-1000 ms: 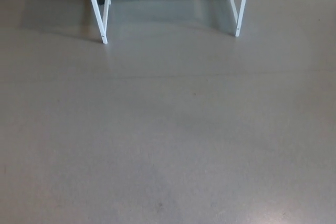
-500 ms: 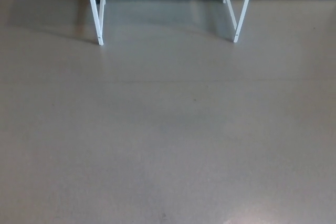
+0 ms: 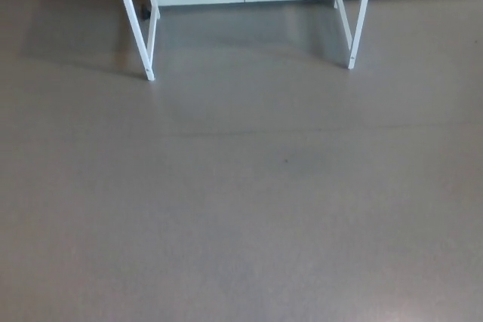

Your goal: The robot walks towards a desk on which a file tray is kept in the middle and a toilet paper roll is kept on its right. The robot uses its right hand to hook on finger in the gap of the roll and grabs it, lifts it and places it on the tray.

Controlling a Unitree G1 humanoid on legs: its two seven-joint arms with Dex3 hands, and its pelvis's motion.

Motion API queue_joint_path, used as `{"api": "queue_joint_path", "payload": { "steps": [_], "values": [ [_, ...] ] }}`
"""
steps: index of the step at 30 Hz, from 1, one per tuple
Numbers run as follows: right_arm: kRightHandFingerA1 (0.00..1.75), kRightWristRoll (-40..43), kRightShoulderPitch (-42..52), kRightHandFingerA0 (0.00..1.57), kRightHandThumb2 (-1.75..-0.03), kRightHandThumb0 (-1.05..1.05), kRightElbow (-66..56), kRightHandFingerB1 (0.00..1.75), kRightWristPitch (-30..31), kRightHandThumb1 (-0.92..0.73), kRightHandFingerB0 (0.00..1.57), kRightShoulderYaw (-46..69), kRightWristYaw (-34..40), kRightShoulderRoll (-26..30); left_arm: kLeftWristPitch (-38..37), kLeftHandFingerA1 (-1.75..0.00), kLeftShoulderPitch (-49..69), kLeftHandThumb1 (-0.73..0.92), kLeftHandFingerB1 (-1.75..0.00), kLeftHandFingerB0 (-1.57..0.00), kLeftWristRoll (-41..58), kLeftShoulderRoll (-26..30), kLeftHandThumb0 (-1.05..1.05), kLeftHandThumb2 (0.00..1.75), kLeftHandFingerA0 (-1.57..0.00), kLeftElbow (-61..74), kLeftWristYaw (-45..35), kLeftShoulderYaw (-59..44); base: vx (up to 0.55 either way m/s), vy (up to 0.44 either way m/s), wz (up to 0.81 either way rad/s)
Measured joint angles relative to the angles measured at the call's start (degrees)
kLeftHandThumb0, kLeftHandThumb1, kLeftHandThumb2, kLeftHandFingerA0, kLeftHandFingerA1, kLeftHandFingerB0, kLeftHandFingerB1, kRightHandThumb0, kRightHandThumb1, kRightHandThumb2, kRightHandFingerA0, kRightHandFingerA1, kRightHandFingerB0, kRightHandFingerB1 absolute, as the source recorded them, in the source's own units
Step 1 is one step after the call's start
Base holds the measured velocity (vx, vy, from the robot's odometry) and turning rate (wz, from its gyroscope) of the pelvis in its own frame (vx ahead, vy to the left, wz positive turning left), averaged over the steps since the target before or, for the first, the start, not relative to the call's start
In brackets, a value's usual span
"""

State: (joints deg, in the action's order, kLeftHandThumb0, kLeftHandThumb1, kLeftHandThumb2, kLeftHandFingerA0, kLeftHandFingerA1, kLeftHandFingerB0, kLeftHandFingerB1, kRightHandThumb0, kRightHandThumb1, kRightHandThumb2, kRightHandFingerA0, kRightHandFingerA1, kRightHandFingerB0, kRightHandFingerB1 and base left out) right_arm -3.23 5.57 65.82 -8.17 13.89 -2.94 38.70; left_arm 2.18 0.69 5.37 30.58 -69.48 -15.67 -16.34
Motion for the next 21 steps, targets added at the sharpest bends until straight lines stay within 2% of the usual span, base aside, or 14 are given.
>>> {"api": "queue_joint_path", "payload": {
  "steps": [1, 2, 3, 4, 5, 6, 7, 8, 9, 15, 16, 17, 18, 21],
  "values": [
    [0.36, -0.02, -0.66, 0.27, -0.67, -0.54, 1.47, 0.31, -0.21, -0.51, 0.08, -0.01, 0.01, 0.16, 0.00, -0.68, 0.03, 0.92, -0.62, 0.00, 0.01, 0.00, -0.97, 0.71, 0.00, -0.03, 0.01, -0.01, 0.20, -0.006, -0.09],
    [0.36, -0.03, -1.00, 0.27, -0.67, -0.54, 2.15, 0.31, -0.48, -0.51, 0.08, -0.06, 0.07, 0.16, 0.00, -0.68, 0.03, 0.92, -0.62, 0.00, 0.02, -0.02, -0.97, 0.71, 0.00, -0.16, 0.01, -0.04, 0.21, 0.038, -0.13],
    [0.37, -0.11, -1.35, 0.31, -0.65, -0.53, 2.63, 0.31, -0.53, -0.50, 0.10, -0.30, 0.21, 0.15, 0.00, -0.68, 0.04, 0.92, -0.62, 0.00, 0.04, -0.03, -0.97, 0.71, 0.00, -0.24, 0.01, -0.09, 0.21, 0.056, -0.17],
    [0.35, -0.17, -1.63, 0.27, -0.63, -0.51, 2.90, 0.31, -0.54, -0.48, 0.09, -0.43, 0.28, 0.12, 0.00, -0.60, 0.04, 0.71, -0.57, -0.05, 0.06, -0.03, -1.01, 1.22, -0.05, -0.25, 0.01, -0.13, 0.23, 0.092, -0.17],
    [0.35, -0.14, -1.83, 0.28, -0.62, -0.48, 3.11, 0.31, -0.56, -0.46, 0.10, -0.41, 0.25, 0.11, 0.00, -0.60, 0.04, 0.71, -0.57, -0.05, 0.03, -0.03, -1.01, 1.22, -0.05, -0.26, 0.01, -0.03, 0.27, 0.104, -0.10],
    [0.35, 0.00, -1.98, 0.29, -0.61, -0.47, 3.46, 0.31, -0.57, -0.47, 0.12, -0.16, 0.15, 0.07, 0.00, -0.71, 0.05, 0.92, -0.65, 0.00, -0.01, -0.03, -1.00, 0.73, -0.02, -0.27, 0.02, 0.12, 0.27, 0.131, -0.09],
    [0.35, 0.11, -2.00, 0.29, -0.61, -0.47, 3.65, 0.31, -0.57, -0.47, 0.12, 0.07, 0.11, 0.02, 0.00, -0.71, 0.04, 0.92, -0.65, 0.00, -0.04, -0.03, -1.00, 0.73, -0.02, -0.29, 0.04, 0.19, 0.38, 0.137, 0.09],
    [0.35, 0.29, -2.11, 0.29, -0.62, -0.49, 3.93, 0.31, -0.62, -0.47, 0.11, 0.35, 0.01, -0.11, -0.01, -0.71, -0.10, 0.92, -0.63, 0.00, -0.07, 0.08, -1.00, 0.74, -0.02, -0.31, 0.12, 0.30, 0.38, 0.126, 0.62],
    [0.43, 0.34, -2.17, 0.03, -0.88, -0.24, 3.76, 0.45, -0.70, -0.36, 0.00, 0.38, 0.01, -0.06, -0.01, -0.65, -0.29, 0.72, -0.60, -0.06, -0.07, 0.03, -1.05, 1.22, -0.06, -0.31, 0.13, 0.33, 0.35, 0.108, -0.80],
    [0.42, 1.00, -0.33, 0.02, -0.88, -0.23, 0.03, 0.45, -2.44, -0.37, 0.00, 0.41, -1.58, -0.46, -0.01, -0.64, -0.58, 0.72, -0.58, -0.06, -0.31, 0.28, -1.04, 1.22, -0.06, -0.36, 0.94, 0.92, 0.28, 0.072, 0.01],
    [0.43, 1.21, -0.48, 0.02, -0.88, -0.24, 0.41, 0.45, -2.46, -0.38, 0.00, 0.67, -1.67, -0.48, -0.01, -0.71, -0.61, 0.92, -0.63, 0.00, -0.30, 0.28, -1.01, 0.76, -0.04, -0.36, 0.98, 0.91, 0.27, -0.015, 0.08],
    [0.43, 1.44, -0.96, 0.02, -0.89, -0.25, 1.44, 0.45, -2.51, -0.37, 0.00, 1.02, -1.76, -0.47, -0.01, -0.72, -0.63, 0.92, -0.63, 0.00, -0.30, 0.28, -1.01, 0.76, -0.04, -0.41, 1.03, 0.91, 0.30, -0.062, 0.06],
    [0.43, 1.46, -1.42, 0.01, -0.89, -0.24, 2.37, 0.45, -2.52, -0.39, 0.00, 1.06, -1.79, -0.45, -0.01, -0.65, -0.63, 0.74, -0.60, -0.07, -0.31, 0.28, -1.05, 1.24, -0.08, -0.48, 1.05, 0.92, 0.27, -0.085, 0.10],
    [0.42, 1.45, -1.92, 0.01, -0.87, -0.26, 4.51, 0.45, -2.55, -0.35, 0.00, 1.04, -2.25, -0.17, -0.02, -0.71, -0.56, 0.72, -0.62, -0.08, -0.66, 0.44, -1.05, 1.23, -0.09, -0.72, 1.27, 1.79, 0.32, -0.165, 0.22]
  ]
}}
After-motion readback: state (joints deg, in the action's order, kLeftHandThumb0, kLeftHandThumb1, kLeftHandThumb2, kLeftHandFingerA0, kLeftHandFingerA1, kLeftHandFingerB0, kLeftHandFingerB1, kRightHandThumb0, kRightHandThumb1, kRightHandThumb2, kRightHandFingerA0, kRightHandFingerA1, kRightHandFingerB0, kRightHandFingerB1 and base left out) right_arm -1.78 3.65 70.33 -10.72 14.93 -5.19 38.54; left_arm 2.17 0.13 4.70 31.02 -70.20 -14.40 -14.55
